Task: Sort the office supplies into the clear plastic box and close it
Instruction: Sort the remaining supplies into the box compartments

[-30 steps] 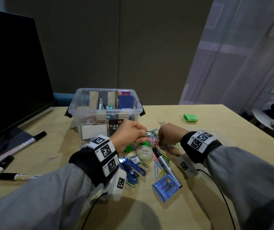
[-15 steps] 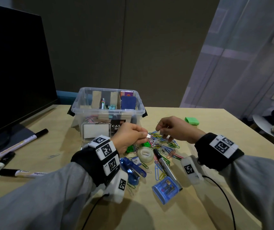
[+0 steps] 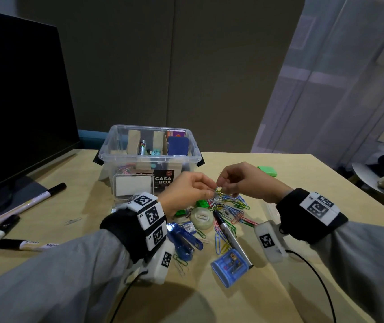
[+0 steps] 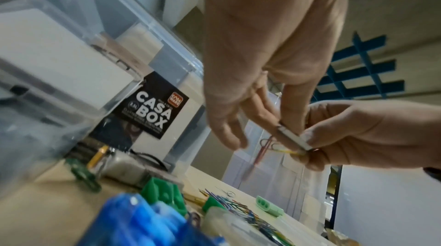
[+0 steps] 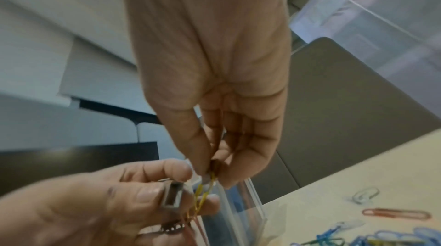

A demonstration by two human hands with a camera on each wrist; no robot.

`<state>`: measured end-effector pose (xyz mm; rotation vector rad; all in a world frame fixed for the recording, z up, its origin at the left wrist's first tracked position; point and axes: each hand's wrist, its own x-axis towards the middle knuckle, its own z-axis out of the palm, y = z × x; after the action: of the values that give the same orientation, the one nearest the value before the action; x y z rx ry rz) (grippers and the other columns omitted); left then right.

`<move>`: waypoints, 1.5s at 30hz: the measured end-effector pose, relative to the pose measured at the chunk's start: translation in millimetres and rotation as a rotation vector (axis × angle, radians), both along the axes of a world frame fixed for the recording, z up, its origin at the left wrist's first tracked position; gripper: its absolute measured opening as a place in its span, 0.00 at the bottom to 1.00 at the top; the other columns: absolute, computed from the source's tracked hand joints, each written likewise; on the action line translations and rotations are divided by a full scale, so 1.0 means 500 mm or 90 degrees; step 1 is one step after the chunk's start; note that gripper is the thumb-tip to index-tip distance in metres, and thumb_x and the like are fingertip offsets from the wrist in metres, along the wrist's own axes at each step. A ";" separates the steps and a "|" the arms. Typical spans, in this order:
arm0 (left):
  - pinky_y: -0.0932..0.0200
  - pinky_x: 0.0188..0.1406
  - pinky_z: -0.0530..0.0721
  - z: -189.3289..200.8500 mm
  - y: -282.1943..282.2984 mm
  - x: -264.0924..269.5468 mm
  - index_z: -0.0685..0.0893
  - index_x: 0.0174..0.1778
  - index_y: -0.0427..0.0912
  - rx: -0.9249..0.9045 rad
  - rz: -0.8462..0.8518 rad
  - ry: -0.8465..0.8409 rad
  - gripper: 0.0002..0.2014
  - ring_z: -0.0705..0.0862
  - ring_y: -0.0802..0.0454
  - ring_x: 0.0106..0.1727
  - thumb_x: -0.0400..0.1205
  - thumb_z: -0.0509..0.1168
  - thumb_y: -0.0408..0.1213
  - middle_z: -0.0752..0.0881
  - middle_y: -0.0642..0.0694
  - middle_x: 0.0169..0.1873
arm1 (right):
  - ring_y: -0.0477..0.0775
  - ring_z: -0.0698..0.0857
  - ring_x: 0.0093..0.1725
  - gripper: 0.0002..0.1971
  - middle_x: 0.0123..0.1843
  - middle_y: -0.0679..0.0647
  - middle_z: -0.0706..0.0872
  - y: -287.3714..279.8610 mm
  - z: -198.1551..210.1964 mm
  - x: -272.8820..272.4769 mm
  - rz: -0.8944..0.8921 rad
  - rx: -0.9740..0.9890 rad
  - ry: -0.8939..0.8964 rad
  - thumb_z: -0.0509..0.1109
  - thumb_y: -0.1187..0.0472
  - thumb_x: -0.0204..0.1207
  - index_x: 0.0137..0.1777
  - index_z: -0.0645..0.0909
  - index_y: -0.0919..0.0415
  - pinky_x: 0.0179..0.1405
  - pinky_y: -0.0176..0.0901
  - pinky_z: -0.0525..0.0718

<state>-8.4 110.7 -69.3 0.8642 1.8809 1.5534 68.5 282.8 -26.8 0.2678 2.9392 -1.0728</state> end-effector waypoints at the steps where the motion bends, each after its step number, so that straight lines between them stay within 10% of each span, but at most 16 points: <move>1: 0.65 0.48 0.86 0.003 0.001 0.000 0.85 0.55 0.36 -0.003 -0.021 0.018 0.10 0.89 0.55 0.44 0.79 0.71 0.25 0.91 0.41 0.43 | 0.49 0.83 0.36 0.06 0.38 0.55 0.86 0.001 0.002 0.003 0.009 -0.040 -0.004 0.71 0.74 0.76 0.48 0.86 0.65 0.39 0.39 0.85; 12: 0.61 0.51 0.87 0.008 0.010 0.000 0.87 0.50 0.41 -0.007 -0.043 0.098 0.07 0.89 0.54 0.45 0.79 0.71 0.26 0.91 0.40 0.43 | 0.44 0.85 0.35 0.06 0.40 0.59 0.90 0.002 -0.007 0.017 0.026 0.026 0.035 0.76 0.70 0.73 0.47 0.89 0.63 0.40 0.34 0.87; 20: 0.59 0.52 0.87 0.005 0.010 -0.006 0.87 0.52 0.38 -0.021 -0.050 0.099 0.08 0.89 0.53 0.46 0.79 0.71 0.26 0.91 0.37 0.45 | 0.34 0.81 0.29 0.10 0.31 0.42 0.85 0.000 -0.008 0.015 0.096 0.198 0.029 0.83 0.63 0.67 0.39 0.85 0.50 0.31 0.25 0.76; 28: 0.58 0.51 0.87 0.004 0.006 -0.015 0.87 0.48 0.40 -0.075 -0.014 0.108 0.05 0.89 0.52 0.45 0.79 0.72 0.27 0.91 0.39 0.42 | 0.45 0.86 0.37 0.08 0.41 0.57 0.92 0.014 -0.018 0.011 0.004 0.027 0.053 0.79 0.69 0.70 0.48 0.91 0.61 0.42 0.36 0.87; 33: 0.56 0.56 0.86 -0.004 0.009 -0.025 0.86 0.44 0.43 -0.047 0.096 0.039 0.06 0.89 0.48 0.51 0.78 0.72 0.26 0.91 0.39 0.46 | 0.39 0.87 0.37 0.09 0.39 0.49 0.91 -0.004 -0.022 0.015 0.037 0.074 0.167 0.79 0.70 0.70 0.48 0.89 0.61 0.42 0.28 0.84; 45: 0.60 0.37 0.89 0.028 -0.019 -0.011 0.83 0.51 0.28 0.096 0.148 -0.279 0.05 0.90 0.52 0.31 0.82 0.64 0.20 0.88 0.35 0.38 | 0.43 0.84 0.38 0.07 0.41 0.47 0.86 -0.048 -0.037 -0.004 0.094 0.251 0.313 0.79 0.65 0.70 0.48 0.88 0.60 0.38 0.27 0.79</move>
<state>-13.6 101.0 -55.2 0.3297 1.6003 1.8643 66.7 258.6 -45.5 -0.2549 3.5197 -0.5980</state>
